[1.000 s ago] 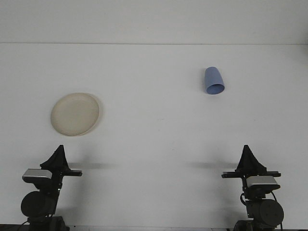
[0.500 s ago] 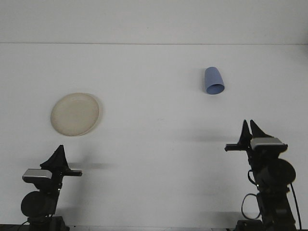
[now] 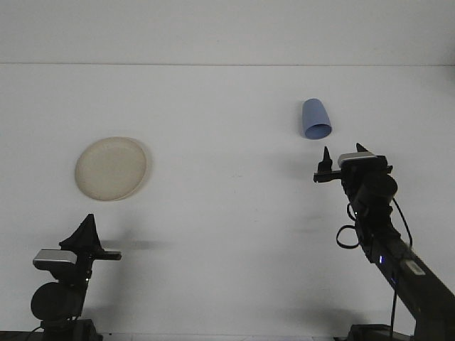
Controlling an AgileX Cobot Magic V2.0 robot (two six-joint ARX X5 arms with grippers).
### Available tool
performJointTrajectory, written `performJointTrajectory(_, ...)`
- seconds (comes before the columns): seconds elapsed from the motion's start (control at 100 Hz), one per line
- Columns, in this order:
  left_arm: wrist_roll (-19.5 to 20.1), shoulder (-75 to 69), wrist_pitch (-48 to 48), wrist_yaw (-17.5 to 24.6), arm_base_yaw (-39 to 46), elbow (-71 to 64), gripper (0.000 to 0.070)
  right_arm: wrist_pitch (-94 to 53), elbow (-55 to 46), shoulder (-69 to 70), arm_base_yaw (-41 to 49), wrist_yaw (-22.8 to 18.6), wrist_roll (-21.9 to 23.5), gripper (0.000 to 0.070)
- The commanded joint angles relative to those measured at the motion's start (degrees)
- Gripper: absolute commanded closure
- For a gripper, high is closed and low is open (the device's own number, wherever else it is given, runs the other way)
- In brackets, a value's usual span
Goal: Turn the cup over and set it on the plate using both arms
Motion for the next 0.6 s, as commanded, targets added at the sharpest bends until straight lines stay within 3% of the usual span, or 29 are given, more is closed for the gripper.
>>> performJointTrajectory(0.0, -0.5, -0.1, 0.6, -0.3, 0.1, -1.0, 0.0686, 1.6, 3.2, 5.3, -0.4, -0.2, -2.2, 0.0138)
performJointTrajectory(0.39, -0.5, -0.1, 0.6, -0.3, 0.1, -1.0, 0.0686, 2.5, 20.8, 30.2, -3.4, -1.3, -8.7, 0.0139)
performJointTrajectory(0.59, -0.5, -0.1, 0.6, -0.3, 0.1, -1.0, 0.0686, 4.6, 29.0, 39.0, -3.8, -3.0, -8.9, 0.0139)
